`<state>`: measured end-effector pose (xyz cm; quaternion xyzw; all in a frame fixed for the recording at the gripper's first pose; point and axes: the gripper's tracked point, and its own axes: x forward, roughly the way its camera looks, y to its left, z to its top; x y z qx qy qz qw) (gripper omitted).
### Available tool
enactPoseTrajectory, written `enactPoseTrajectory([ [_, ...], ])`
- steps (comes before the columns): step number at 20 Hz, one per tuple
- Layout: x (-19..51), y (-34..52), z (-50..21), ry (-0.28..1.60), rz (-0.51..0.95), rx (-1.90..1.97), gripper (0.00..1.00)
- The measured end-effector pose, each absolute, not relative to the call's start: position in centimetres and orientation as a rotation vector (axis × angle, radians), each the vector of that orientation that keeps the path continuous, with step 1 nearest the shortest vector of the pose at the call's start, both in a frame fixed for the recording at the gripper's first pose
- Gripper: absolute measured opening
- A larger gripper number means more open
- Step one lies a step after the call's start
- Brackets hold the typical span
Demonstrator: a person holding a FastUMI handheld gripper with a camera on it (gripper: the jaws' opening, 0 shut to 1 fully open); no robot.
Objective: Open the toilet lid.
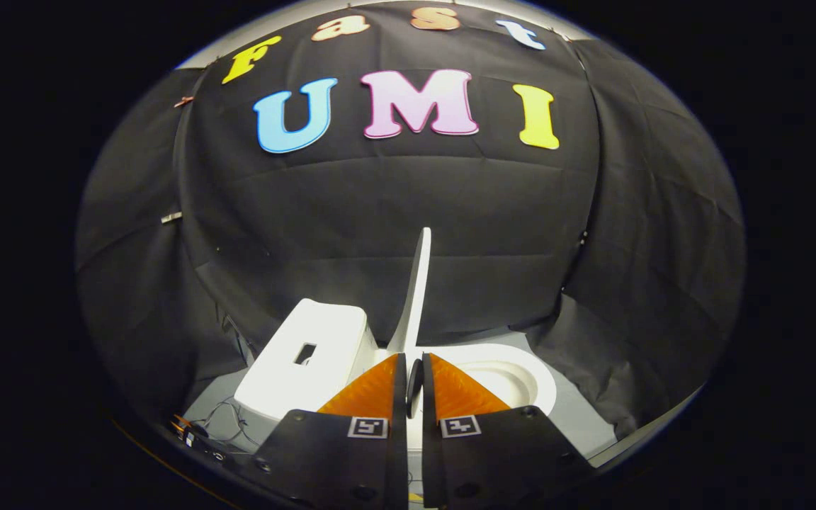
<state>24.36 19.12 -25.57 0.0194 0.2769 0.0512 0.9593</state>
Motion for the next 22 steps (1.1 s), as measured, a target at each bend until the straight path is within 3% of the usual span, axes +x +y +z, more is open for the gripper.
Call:
enactPoseTrajectory([
  [14,22.6,33.4,-25.9,0.509,0.196,-0.08,0.14],
  [22,22.5,35.1,-26.1,0.469,0.165,-0.198,0.14],
])
